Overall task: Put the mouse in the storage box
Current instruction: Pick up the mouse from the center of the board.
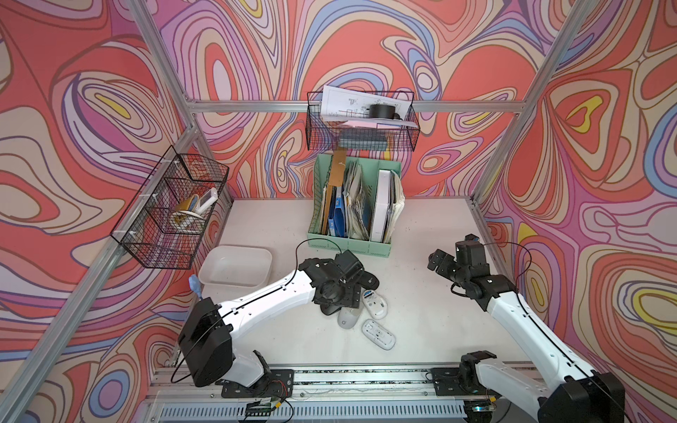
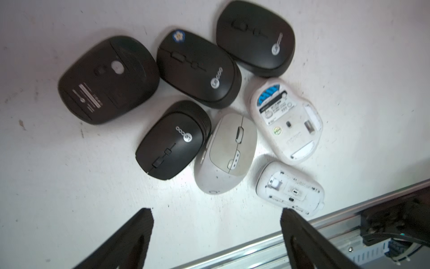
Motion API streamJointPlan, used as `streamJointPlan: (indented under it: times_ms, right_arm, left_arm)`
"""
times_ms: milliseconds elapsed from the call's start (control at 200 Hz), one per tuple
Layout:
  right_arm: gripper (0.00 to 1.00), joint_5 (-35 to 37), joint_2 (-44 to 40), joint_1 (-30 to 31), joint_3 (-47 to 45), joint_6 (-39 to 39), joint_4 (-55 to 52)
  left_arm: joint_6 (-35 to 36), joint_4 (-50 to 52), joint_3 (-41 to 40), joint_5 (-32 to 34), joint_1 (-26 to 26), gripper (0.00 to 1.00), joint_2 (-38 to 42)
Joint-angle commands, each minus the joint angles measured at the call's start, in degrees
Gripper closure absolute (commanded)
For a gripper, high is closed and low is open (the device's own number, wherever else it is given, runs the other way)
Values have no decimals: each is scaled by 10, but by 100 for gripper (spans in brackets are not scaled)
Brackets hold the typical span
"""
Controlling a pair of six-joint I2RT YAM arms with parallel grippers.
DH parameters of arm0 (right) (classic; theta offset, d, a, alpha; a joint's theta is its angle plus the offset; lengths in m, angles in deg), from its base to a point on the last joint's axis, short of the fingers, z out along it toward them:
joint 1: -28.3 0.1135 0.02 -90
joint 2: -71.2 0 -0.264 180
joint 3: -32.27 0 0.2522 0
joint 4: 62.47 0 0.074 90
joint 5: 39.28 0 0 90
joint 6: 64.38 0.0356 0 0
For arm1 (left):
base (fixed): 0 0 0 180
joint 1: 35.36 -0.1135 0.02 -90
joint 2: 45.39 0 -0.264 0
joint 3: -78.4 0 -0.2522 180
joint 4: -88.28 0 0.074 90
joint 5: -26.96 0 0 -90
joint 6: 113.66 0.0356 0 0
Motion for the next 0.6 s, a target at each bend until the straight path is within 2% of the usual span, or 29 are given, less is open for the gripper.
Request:
streamJointPlan:
  times_ms: [0, 195, 436, 531, 596]
  right_arm:
    - [3, 20, -10, 3, -17, 5, 4]
    - [3, 29, -17, 3, -23, 0, 11]
    - [3, 47, -35, 3, -36, -12, 13]
    - [3, 43, -40, 3, -41, -14, 13]
    - [3, 42, -44, 3, -47, -17, 15]
  left_arm:
    - [-32, 89, 49, 25, 35, 12, -41]
    - [-27, 99, 153, 20, 81, 12, -152]
    - [-9, 90, 254, -3, 94, 10, -261]
    - [-10, 109, 295, 2, 96, 3, -299]
    - [-8, 104, 307, -4, 96, 3, -315]
